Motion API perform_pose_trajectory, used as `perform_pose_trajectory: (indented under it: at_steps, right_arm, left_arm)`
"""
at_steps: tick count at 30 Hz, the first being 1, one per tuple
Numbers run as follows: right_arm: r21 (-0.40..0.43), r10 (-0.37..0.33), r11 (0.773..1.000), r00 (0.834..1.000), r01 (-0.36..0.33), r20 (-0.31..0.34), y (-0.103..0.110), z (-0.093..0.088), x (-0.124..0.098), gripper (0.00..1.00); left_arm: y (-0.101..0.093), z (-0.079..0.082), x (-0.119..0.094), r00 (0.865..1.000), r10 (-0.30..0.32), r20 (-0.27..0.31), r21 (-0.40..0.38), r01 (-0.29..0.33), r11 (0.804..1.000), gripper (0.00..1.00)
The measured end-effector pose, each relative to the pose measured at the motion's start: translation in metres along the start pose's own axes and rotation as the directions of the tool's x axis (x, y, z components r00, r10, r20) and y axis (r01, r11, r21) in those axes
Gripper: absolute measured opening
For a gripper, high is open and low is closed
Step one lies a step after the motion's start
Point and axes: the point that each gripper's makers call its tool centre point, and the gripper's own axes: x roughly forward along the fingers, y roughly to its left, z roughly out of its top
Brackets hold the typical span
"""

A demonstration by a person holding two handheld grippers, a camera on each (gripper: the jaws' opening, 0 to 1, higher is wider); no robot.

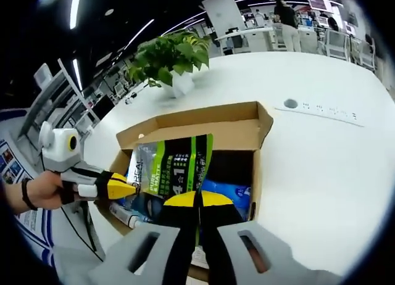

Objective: Operate the shoe box by opening the lid, removing the specified soft item, and placing it in the target area until the item is outside and the box remains undamaged.

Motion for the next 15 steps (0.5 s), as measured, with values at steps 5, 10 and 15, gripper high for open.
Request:
perform_pose_trajectory:
  at_steps: [5,10,15]
  right_arm:
    - [-0.001,-0.007,1.0,1.0,0.007,0.019,-0.007,0.005,-0.011,0.0]
    - [0.0,-0.016,1.0,0.999,0.016,0.036,-0.011,0.008,-0.021,0.0]
    - [0.008,-0.032,0.999,0.998,0.032,0.057,-0.019,0.011,-0.035,0.0]
  left_arm:
    - [-0.011,0.01,0.001,1.0,-0.009,0.01,0.023,0.009,1.0,0.0]
    - [-0.023,0.013,0.002,1.0,-0.019,0.008,0.043,0.019,0.999,0.0]
    - [-0.036,0.018,0.006,0.999,-0.037,0.006,0.065,0.037,0.997,0.0]
